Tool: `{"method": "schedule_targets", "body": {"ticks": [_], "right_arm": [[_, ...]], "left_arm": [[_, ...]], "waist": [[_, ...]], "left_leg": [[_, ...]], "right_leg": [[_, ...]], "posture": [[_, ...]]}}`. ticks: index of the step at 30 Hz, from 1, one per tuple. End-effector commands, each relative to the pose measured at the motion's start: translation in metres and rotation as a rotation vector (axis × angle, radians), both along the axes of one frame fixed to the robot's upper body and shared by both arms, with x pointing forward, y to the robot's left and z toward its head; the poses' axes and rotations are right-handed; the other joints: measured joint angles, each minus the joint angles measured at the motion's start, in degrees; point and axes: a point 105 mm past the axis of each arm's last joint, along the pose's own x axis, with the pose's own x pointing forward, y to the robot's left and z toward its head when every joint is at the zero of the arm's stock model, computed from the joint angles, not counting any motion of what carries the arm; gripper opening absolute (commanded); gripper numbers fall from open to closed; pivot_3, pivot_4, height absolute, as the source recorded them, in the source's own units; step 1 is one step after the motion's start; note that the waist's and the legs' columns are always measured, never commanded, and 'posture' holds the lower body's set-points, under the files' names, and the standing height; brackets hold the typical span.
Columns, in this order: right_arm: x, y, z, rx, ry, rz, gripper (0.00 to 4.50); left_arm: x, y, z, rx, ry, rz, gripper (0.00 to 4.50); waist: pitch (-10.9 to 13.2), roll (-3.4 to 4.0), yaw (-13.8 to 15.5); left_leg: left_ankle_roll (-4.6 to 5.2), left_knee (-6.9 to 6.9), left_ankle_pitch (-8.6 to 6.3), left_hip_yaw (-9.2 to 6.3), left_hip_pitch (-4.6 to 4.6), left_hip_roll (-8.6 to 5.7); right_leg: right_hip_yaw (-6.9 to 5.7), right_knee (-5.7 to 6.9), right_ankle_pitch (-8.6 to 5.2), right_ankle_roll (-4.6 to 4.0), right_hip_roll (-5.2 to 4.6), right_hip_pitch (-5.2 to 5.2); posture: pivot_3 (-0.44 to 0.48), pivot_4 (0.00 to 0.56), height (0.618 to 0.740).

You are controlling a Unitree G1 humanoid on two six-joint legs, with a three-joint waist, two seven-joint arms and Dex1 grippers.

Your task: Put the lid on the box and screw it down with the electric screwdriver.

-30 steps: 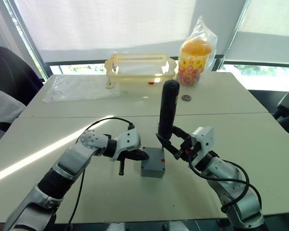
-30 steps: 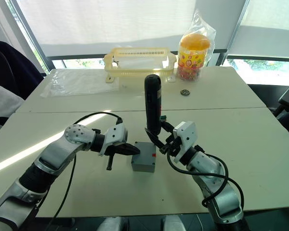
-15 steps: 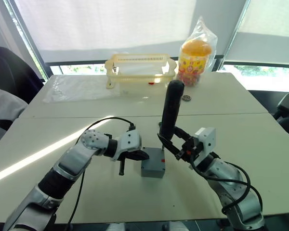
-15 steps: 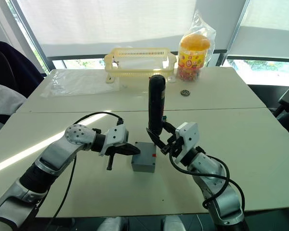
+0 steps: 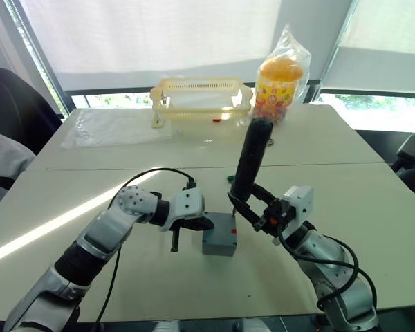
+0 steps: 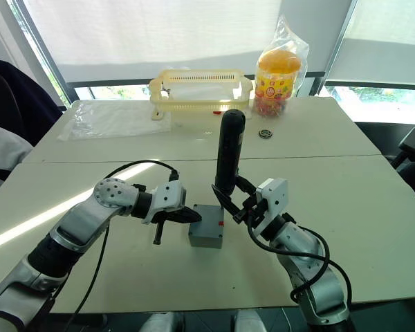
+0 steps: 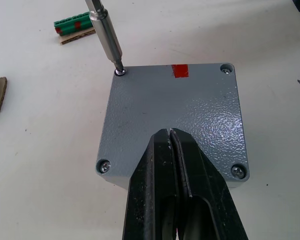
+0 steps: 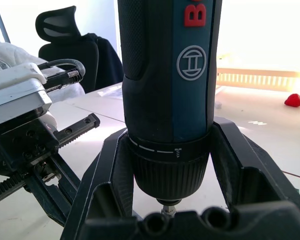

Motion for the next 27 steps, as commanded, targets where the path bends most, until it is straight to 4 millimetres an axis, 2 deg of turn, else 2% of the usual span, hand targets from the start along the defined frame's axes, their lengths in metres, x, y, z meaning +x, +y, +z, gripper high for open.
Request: {"method": "schedule_targets", "body": {"ticks": [1,11,27], "right_arm": [[-0.002,0.003,-0.041,-0.057,0.152,0.018,1.78],[-0.003,-0.001,-0.059,-0.127,0.195,0.015,1.78],[-0.003,-0.006,-0.064,-0.156,0.202,0.000,1.78]], "left_arm": [[0.001,0.008,-0.015,0.074,0.035,0.029,0.00],[0.001,0.009,-0.014,0.074,0.031,0.030,0.00],[-0.001,0.008,-0.016,0.069,0.035,0.031,0.00]], "waist": [[-0.01,0.00,0.00],[-0.27,0.00,-0.02],[-0.48,-0.06,0.01]], "left_leg": [[0.00,0.00,0.00,0.00,0.00,0.00],[0.00,-0.07,0.00,0.01,0.00,0.03],[0.00,-0.13,-0.02,0.00,0.00,0.12]], "right_leg": [[0.00,-0.02,0.00,0.00,0.00,0.01],[0.00,-0.21,0.01,-0.02,0.00,0.07],[-0.01,-0.36,0.01,-0.03,-0.02,0.11]], "posture": [[0.000,0.150,0.740],[0.000,0.150,0.740],[0.000,0.150,0.740]]}}
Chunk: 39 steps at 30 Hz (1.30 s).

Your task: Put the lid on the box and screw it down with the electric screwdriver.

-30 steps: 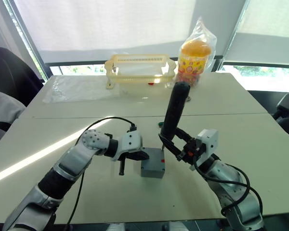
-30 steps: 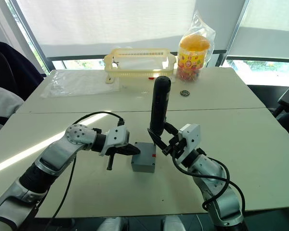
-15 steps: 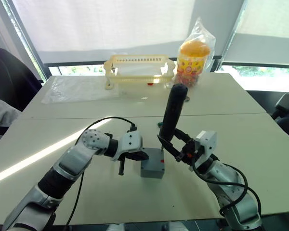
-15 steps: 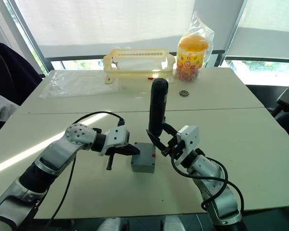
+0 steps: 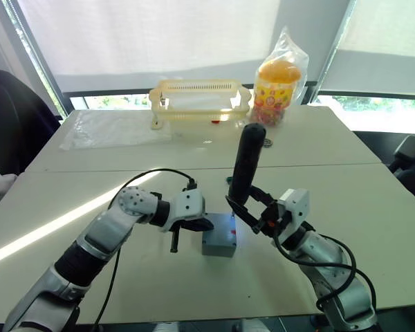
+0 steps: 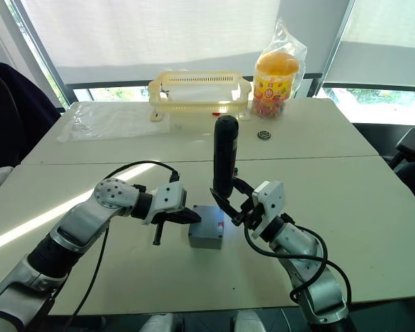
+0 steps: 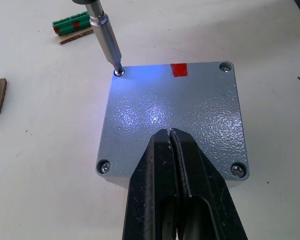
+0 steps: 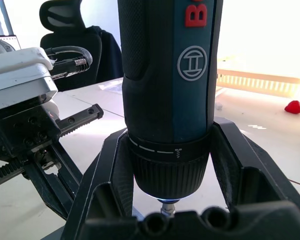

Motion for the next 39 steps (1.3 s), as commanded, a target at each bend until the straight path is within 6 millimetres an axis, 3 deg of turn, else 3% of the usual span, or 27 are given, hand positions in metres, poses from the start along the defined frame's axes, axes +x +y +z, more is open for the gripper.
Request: {"method": "schedule_targets", "body": {"ticks": [1,16,21,28,30,32,34,39], "right_arm": [[-0.002,-0.007,-0.058,-0.096,0.224,-0.023,1.78],[0.001,-0.009,-0.053,-0.094,0.204,-0.031,1.78],[0.005,-0.011,-0.037,-0.069,0.156,-0.050,1.78],[0.007,-0.016,0.016,-0.011,0.062,-0.066,1.78],[0.002,-0.015,0.044,0.048,0.031,-0.039,1.78],[-0.005,-0.012,0.090,0.142,-0.033,0.027,1.78],[-0.004,-0.021,0.118,0.211,-0.048,0.041,1.78],[0.004,-0.045,0.147,0.308,0.032,0.052,1.78]], "left_arm": [[0.000,0.008,-0.014,0.057,0.038,0.032,0.00],[0.001,0.008,-0.015,0.054,0.040,0.035,0.00],[0.002,0.006,-0.016,0.051,0.044,0.032,0.00],[0.002,0.005,-0.019,0.051,0.054,0.030,0.00],[0.002,0.005,-0.019,0.052,0.056,0.029,0.00],[0.002,0.005,-0.020,0.050,0.060,0.027,0.00],[0.002,0.003,-0.016,0.015,0.081,0.034,0.00],[0.005,0.003,-0.007,-0.036,0.095,0.059,0.00]], "waist": [[-0.03,-0.03,0.00],[-0.09,-0.05,0.03],[-0.08,-0.04,0.04],[0.12,0.08,0.23],[0.26,0.17,0.26],[0.61,0.39,0.20],[1.01,0.60,0.15],[1.13,0.42,0.20]], "left_leg": [[0.00,0.00,0.00,0.00,0.00,0.01],[0.00,-0.11,0.00,-0.01,0.00,0.03],[0.00,-0.14,0.00,-0.05,0.00,0.02],[-0.01,-0.13,0.00,-0.12,-0.08,0.00],[-0.01,-0.14,0.00,-0.12,-0.13,-0.01],[-0.01,-0.13,0.00,-0.11,-0.20,-0.03],[-0.01,-0.05,0.01,-0.06,-0.30,-0.04],[0.02,-0.24,0.00,-0.10,-0.42,-0.04]], "right_leg": [[0.00,-0.01,0.00,0.00,-0.01,0.00],[0.00,-0.13,0.01,-0.01,-0.07,0.01],[0.00,-0.15,0.01,-0.01,-0.11,0.00],[0.01,-0.17,0.02,-0.03,-0.18,-0.07],[0.02,-0.17,0.02,-0.04,-0.19,-0.12],[0.02,-0.18,0.03,-0.04,-0.20,-0.17],[0.07,-0.18,0.11,-0.13,-0.24,-0.28],[-0.16,-0.20,0.06,0.00,-0.15,-0.35]], "posture": [[0.000,0.150,0.740],[0.000,0.150,0.740],[0.000,0.150,0.740],[0.000,0.150,0.740],[0.000,0.150,0.740],[0.000,0.150,0.740],[0.000,0.150,0.740],[0.000,0.150,0.740]]}}
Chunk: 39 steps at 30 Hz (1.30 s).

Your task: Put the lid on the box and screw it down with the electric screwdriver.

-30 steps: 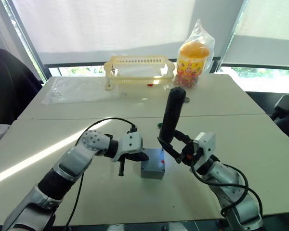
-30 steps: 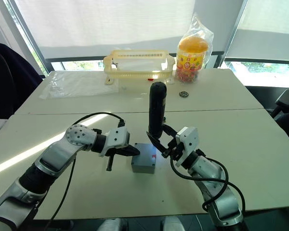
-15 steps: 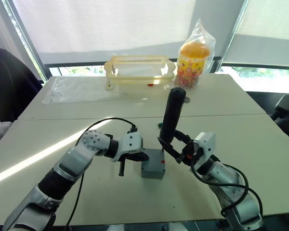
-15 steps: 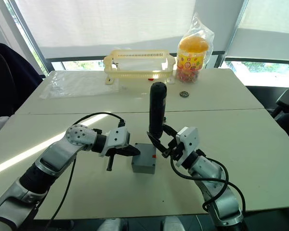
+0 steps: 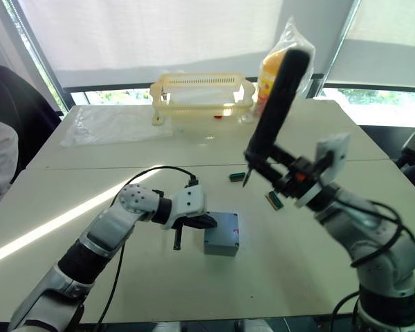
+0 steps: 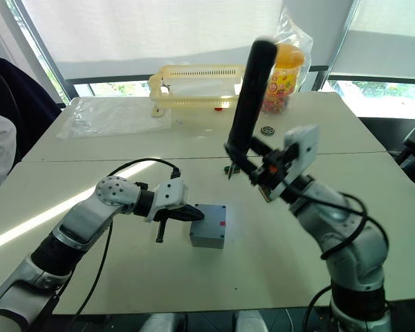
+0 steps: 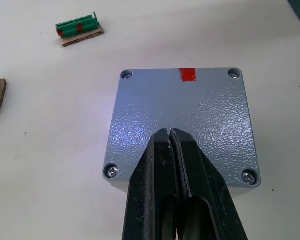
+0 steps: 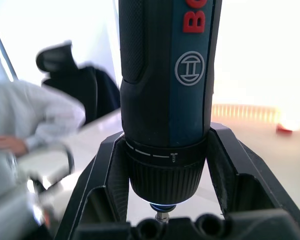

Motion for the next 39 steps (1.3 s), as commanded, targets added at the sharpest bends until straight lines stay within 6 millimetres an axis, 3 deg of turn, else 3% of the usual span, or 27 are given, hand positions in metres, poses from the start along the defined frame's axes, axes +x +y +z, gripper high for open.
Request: {"method": "schedule_targets", "body": {"ticks": [1,6,9,12,14,16,20,24,33,39], "right_arm": [[-0.001,-0.013,0.018,0.093,0.055,0.041,1.78],[0.012,-0.026,0.015,0.109,0.179,0.012,1.78],[0.026,-0.045,0.002,0.063,0.329,-0.092,1.78],[0.032,-0.070,-0.011,-0.036,0.458,-0.205,1.78],[0.024,-0.098,-0.037,-0.118,0.699,-0.239,1.78],[0.011,-0.117,-0.057,-0.186,0.888,-0.249,1.78],[-0.004,-0.136,-0.085,-0.210,1.125,-0.249,1.78],[-0.005,-0.147,-0.105,-0.186,1.263,-0.267,1.78],[0.000,-0.155,-0.141,-0.210,1.414,-0.326,1.78],[-0.003,-0.156,-0.147,-0.247,1.447,-0.305,1.78]], "left_arm": [[0.002,0.009,-0.013,0.026,0.065,0.051,0.00],[0.002,0.011,-0.012,0.007,0.071,0.057,0.00],[0.004,0.012,-0.001,-0.039,0.062,0.064,0.00],[0.006,0.009,0.025,-0.127,0.027,0.065,0.00],[0.011,0.004,0.064,-0.275,-0.009,0.082,0.00],[0.007,0.003,0.077,-0.303,-0.024,0.068,0.00],[-0.013,0.006,0.070,-0.235,0.008,0.010,0.00],[-0.024,0.014,0.056,-0.159,0.041,-0.006,0.00],[-0.030,0.022,0.029,-0.097,0.057,0.045,0.00],[-0.028,0.032,0.019,-0.093,0.052,0.089,0.00]], "waist": [[0.01,0.02,-0.16],[0.13,0.16,-0.28],[0.18,0.24,-0.32],[0.27,0.25,-0.19],[0.56,0.38,0.03],[0.92,0.27,0.78],[0.94,0.30,-0.08],[1.05,0.38,-0.66],[1.08,0.43,-0.36],[1.08,0.41,-0.32]], "left_leg": [[0.01,-0.06,0.00,0.01,-0.03,0.00],[0.02,-0.11,0.00,0.09,-0.17,-0.04],[0.03,-0.08,0.00,0.11,-0.28,-0.07],[0.03,0.08,0.01,0.08,-0.62,-0.07],[0.04,0.15,0.01,0.07,-0.75,-0.09],[0.04,0.35,0.01,0.03,-0.99,-0.13],[0.38,0.45,-0.19,0.24,-1.06,-0.22],[0.58,0.42,-0.30,0.24,-1.03,-0.14],[0.57,0.62,-0.30,0.25,-0.96,-0.08],[0.56,0.62,-0.29,0.27,-0.95,-0.09]], "right_leg": [[0.00,0.00,0.00,0.00,0.00,-0.05],[0.06,0.02,0.00,0.00,-0.01,-0.23],[0.07,0.03,0.01,0.00,0.02,-0.34],[0.06,0.09,0.03,-0.01,0.06,-0.65],[0.05,0.09,0.11,0.14,0.07,-0.73],[0.00,0.08,0.13,0.18,0.03,-0.83],[0.12,0.05,0.20,0.31,0.03,-0.90],[0.12,0.09,0.23,0.37,0.15,-0.96],[0.20,0.10,0.21,0.32,0.29,-0.87],[0.22,0.10,0.23,0.34,0.28,-0.86]], "posture": [[0.000,0.150,0.740],[0.000,0.150,0.740],[0.000,0.150,0.740],[0.000,0.150,0.740],[0.000,0.150,0.740],[0.000,0.150,0.740],[0.000,0.150,0.740],[0.000,0.150,0.740],[0.000,0.150,0.740],[0.000,0.150,0.740]]}}
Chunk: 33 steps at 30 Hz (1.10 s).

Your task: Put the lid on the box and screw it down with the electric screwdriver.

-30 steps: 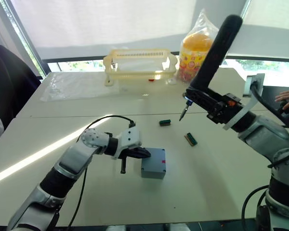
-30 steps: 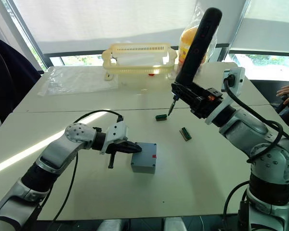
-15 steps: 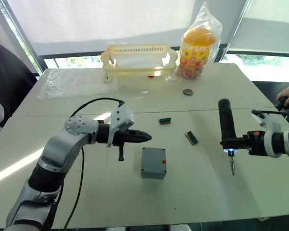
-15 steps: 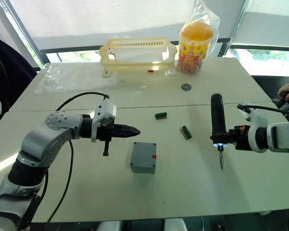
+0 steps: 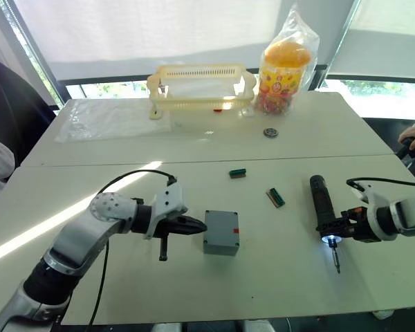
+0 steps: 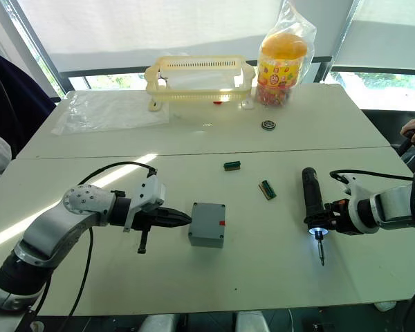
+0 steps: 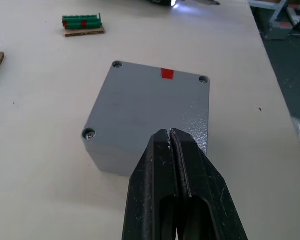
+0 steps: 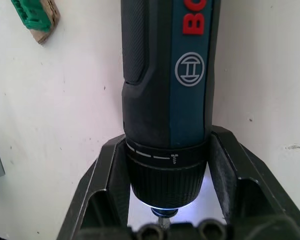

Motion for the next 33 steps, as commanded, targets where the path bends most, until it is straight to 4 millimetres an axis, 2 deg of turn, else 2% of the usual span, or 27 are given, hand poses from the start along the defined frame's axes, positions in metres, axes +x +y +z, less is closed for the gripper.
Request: {"method": "schedule_targets", "body": {"ticks": [1,5,10,11,15,19,22,24,27,29,31,33], "right_arm": [[-0.001,-0.003,0.005,-0.021,-0.006,0.018,1.78],[0.002,-0.005,0.003,-0.040,-0.009,0.017,1.78],[0.004,-0.005,0.000,-0.063,-0.009,0.028,4.16],[0.005,-0.007,0.001,-0.071,-0.017,0.024,4.46],[0.017,-0.013,0.013,-0.166,-0.147,0.062,4.46],[0.030,-0.014,0.048,-0.288,-0.364,0.167,4.46],[0.029,-0.007,0.074,-0.337,-0.515,0.264,4.46],[0.020,0.008,0.084,-0.322,-0.597,0.347,4.46],[-0.002,0.038,0.087,-0.214,-0.720,0.448,4.46],[-0.021,0.061,0.081,-0.128,-0.817,0.496,4.46],[-0.033,0.075,0.073,-0.061,-0.950,0.468,4.46],[-0.044,0.082,0.053,-0.036,-0.963,0.445,4.46]], "left_arm": [[0.001,0.006,0.003,0.002,-0.036,0.016,0.00],[0.001,0.007,0.004,-0.011,-0.024,0.029,0.00],[0.015,0.009,0.000,-0.018,-0.062,0.091,0.00],[0.019,0.010,-0.001,-0.008,-0.088,0.110,0.00],[0.024,0.021,-0.011,0.048,-0.152,0.145,0.00],[0.035,0.038,-0.007,-0.018,-0.057,0.246,0.00],[0.036,0.055,-0.003,-0.066,-0.004,0.334,0.00],[0.029,0.065,-0.005,-0.076,0.022,0.378,0.00],[0.016,0.074,-0.007,-0.119,0.082,0.445,0.00],[0.004,0.079,-0.013,-0.135,0.128,0.477,0.00],[-0.012,0.081,-0.022,-0.140,0.180,0.501,0.00],[-0.024,0.084,-0.034,-0.132,0.222,0.523,0.00]], "waist": [[-0.01,0.00,0.00],[-0.01,-0.01,0.02],[-0.04,-0.07,0.04],[-0.10,-0.16,0.08],[-0.12,-0.23,0.11],[-0.06,-0.11,0.05],[-0.05,-0.09,0.01],[-0.06,-0.09,-0.12],[-0.08,-0.13,-0.03],[-0.09,-0.16,0.16],[-0.13,-0.21,0.22],[-0.14,-0.17,0.43]], "left_leg": [[0.00,0.00,0.00,-0.01,0.00,0.00],[0.00,0.01,0.00,-0.01,0.02,0.00],[0.00,0.05,0.00,0.00,0.22,0.00],[0.00,0.07,0.00,-0.01,0.22,0.00],[0.00,0.11,0.00,0.01,0.21,-0.04],[-0.01,0.08,0.00,0.07,0.20,-0.06],[0.00,0.02,0.00,0.06,0.19,-0.02],[0.00,-0.08,0.00,0.02,0.20,0.02],[0.01,-0.16,-0.01,0.00,0.21,0.04],[0.03,-0.14,-0.03,-0.07,0.20,0.08],[0.03,-0.12,-0.03,-0.12,0.21,0.08],[0.02,-0.09,-0.03,-0.14,0.23,0.07]], "right_leg": [[0.00,0.00,0.00,0.00,0.00,0.00],[-0.01,0.01,0.01,0.01,0.00,0.01],[0.00,0.01,0.02,0.00,0.00,0.26],[0.00,0.01,0.02,-0.01,0.00,0.27],[0.00,-0.02,0.02,-0.01,-0.06,0.30],[0.01,0.01,0.04,0.03,-0.11,0.22],[-0.03,0.08,0.08,0.11,-0.09,0.12],[-0.06,0.09,0.08,0.12,-0.06,0.10],[-0.06,0.11,0.07,0.14,-0.05,0.08],[-0.09,0.12,0.07,0.14,-0.03,0.10],[-0.12,0.12,0.06,0.15,-0.03,0.17],[-0.13,0.12,0.06,0.14,-0.08,0.24]], "posture": [[0.000,0.150,0.740],[0.000,0.150,0.740],[0.000,0.150,0.740],[0.000,0.150,0.740],[0.000,0.150,0.740],[0.000,0.150,0.740],[0.000,0.150,0.740],[0.000,0.150,0.740],[0.000,0.150,0.740],[0.000,0.150,0.740],[0.000,0.150,0.740],[0.000,0.150,0.740]]}}
